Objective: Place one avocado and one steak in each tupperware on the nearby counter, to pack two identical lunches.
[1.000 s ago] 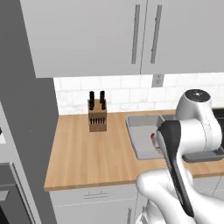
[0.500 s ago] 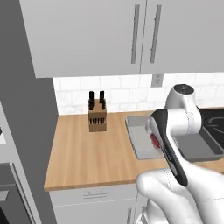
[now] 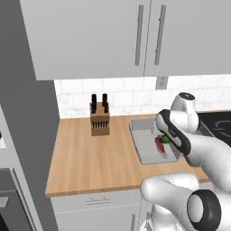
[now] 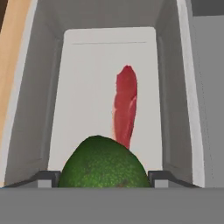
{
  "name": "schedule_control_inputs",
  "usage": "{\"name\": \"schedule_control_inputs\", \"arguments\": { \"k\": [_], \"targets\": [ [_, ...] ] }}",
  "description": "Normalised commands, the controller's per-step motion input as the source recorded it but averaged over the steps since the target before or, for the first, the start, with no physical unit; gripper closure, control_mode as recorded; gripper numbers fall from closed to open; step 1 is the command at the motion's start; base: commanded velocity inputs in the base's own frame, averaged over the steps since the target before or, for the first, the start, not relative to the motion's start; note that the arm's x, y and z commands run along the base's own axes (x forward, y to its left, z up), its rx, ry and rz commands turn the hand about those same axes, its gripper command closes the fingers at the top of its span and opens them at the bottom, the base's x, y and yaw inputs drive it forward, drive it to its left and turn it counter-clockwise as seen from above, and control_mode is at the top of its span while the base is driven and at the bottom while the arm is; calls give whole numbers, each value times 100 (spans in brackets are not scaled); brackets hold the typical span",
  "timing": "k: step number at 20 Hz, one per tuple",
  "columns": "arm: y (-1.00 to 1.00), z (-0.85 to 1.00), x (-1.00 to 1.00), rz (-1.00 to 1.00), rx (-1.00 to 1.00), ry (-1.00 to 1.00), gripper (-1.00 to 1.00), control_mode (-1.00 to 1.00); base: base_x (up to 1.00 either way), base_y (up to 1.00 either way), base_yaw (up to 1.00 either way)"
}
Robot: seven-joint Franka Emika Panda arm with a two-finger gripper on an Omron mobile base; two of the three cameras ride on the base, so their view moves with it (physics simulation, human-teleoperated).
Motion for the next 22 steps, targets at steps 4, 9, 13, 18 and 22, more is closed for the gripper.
{"name": "schedule_control_inputs", "arguments": {
  "k": [4,9,13,18,22],
  "targets": [
    [6,-54,100,0,-12,3,100,-100,0,0,0],
    [2,-18,100,0,-2,8,100,-100,0,0,0],
    [11,-20,95,0,0,6,100,-100,0,0,0],
    [42,-40,54,-1,0,0,-100,-100,0,0,0],
    [-14,-16,4,-1,2,-2,-100,-100,0,0,0]
  ]
}}
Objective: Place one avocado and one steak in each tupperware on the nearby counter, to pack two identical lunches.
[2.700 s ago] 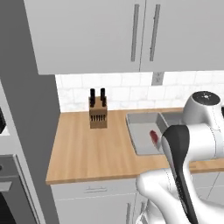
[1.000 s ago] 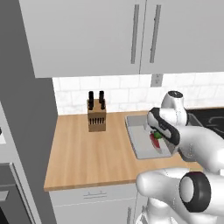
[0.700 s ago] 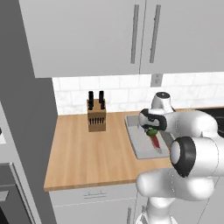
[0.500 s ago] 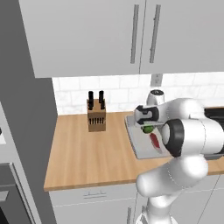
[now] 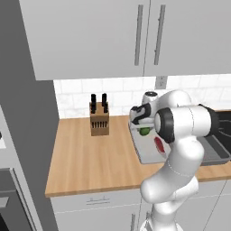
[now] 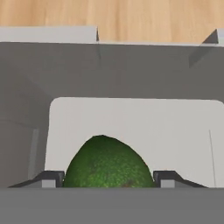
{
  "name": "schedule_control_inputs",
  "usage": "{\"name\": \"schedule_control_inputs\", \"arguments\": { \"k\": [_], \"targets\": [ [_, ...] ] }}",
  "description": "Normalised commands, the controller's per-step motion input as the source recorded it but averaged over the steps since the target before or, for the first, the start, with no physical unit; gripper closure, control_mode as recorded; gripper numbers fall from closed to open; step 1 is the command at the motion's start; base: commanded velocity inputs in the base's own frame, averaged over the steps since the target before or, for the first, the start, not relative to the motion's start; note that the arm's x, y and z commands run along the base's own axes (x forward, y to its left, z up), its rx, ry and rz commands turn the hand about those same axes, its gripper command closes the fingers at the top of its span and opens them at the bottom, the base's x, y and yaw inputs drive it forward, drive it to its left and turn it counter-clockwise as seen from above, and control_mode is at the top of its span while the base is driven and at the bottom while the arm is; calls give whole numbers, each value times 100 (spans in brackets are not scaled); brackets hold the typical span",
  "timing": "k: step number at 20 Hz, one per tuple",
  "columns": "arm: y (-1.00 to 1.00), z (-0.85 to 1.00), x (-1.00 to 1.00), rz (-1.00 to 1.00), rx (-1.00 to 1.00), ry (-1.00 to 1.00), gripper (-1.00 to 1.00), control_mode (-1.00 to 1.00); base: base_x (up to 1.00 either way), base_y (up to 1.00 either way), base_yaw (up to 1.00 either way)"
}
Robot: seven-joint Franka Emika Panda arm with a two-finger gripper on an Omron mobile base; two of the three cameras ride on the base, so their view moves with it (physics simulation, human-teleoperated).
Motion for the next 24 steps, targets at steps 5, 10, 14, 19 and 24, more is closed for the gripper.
{"name": "schedule_control_inputs", "arguments": {
  "k": [5,10,14,19,24],
  "targets": [
    [-6,0,-3,0,1,-2,-100,-100,0,0,0],
    [0,18,-37,1,0,-6,-100,-100,0,0,0],
    [28,42,-90,0,0,-22,-100,-100,0,0,0],
    [25,79,-92,1,-2,-27,-100,-100,0,0,0],
    [19,92,-95,1,-2,-29,-100,-100,0,0,0]
  ]
}}
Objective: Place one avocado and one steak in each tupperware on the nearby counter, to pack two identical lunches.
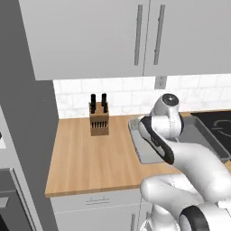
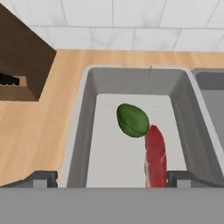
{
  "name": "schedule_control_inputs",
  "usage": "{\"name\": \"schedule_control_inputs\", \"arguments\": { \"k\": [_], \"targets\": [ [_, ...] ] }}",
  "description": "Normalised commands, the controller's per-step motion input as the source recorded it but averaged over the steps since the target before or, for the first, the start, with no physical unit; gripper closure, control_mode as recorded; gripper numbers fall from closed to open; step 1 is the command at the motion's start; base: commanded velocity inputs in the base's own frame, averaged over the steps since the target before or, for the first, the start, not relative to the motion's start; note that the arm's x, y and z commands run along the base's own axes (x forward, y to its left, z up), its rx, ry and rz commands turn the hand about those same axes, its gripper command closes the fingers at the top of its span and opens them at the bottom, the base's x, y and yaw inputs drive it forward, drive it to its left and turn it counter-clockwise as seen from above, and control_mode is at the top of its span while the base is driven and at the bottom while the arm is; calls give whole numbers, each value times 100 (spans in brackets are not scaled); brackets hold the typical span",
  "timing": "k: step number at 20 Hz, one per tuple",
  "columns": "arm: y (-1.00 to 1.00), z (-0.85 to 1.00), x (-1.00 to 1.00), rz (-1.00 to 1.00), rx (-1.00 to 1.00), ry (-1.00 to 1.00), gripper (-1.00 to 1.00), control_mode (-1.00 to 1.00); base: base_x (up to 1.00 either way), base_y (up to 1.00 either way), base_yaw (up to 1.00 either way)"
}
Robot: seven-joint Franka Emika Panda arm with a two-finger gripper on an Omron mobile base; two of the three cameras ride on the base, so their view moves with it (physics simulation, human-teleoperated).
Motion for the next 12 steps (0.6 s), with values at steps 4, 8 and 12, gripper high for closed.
{"name": "schedule_control_inputs", "arguments": {
  "k": [4,8,12],
  "targets": [
    [14,91,-100,0,0,-30,-100,-100,0,0,0],
    [6,100,-94,0,0,-14,-100,-100,0,0,0],
    [7,90,-94,0,0,-6,-100,-100,0,0,0]
  ]
}}
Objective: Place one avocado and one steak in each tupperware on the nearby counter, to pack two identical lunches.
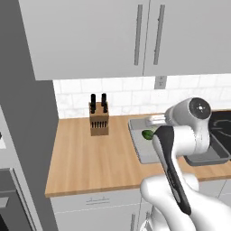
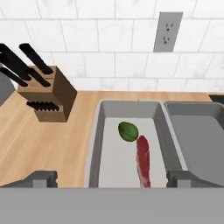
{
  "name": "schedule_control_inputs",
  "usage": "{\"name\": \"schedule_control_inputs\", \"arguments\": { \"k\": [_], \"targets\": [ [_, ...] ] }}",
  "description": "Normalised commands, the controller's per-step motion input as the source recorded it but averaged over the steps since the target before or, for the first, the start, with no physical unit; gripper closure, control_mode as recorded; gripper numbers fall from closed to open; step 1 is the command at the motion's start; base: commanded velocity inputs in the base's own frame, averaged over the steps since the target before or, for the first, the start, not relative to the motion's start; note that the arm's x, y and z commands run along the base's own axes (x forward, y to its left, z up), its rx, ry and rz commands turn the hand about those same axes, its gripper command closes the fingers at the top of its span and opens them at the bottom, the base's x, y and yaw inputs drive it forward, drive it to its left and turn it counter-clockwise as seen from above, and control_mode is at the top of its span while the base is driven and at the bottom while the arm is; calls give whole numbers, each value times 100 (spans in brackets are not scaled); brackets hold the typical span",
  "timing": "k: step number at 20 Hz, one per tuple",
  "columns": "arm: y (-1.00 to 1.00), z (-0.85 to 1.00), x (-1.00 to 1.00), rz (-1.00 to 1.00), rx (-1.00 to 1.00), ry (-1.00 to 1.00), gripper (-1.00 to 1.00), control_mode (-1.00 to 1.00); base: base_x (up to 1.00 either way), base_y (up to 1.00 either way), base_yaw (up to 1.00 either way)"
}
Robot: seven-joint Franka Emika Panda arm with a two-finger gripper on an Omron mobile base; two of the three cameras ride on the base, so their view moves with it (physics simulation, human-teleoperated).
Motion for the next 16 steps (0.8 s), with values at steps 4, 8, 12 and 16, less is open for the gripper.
{"name": "schedule_control_inputs", "arguments": {
  "k": [4,8,12,16],
  "targets": [
    [12,50,-87,0,0,2,-100,-100,0,0,0],
    [10,-13,-48,0,0,19,-100,-100,0,0,0],
    [2,-68,-10,0,0,12,-100,-100,0,0,0],
    [0,-64,0,0,0,-1,-100,-100,0,0,0]
  ]
}}
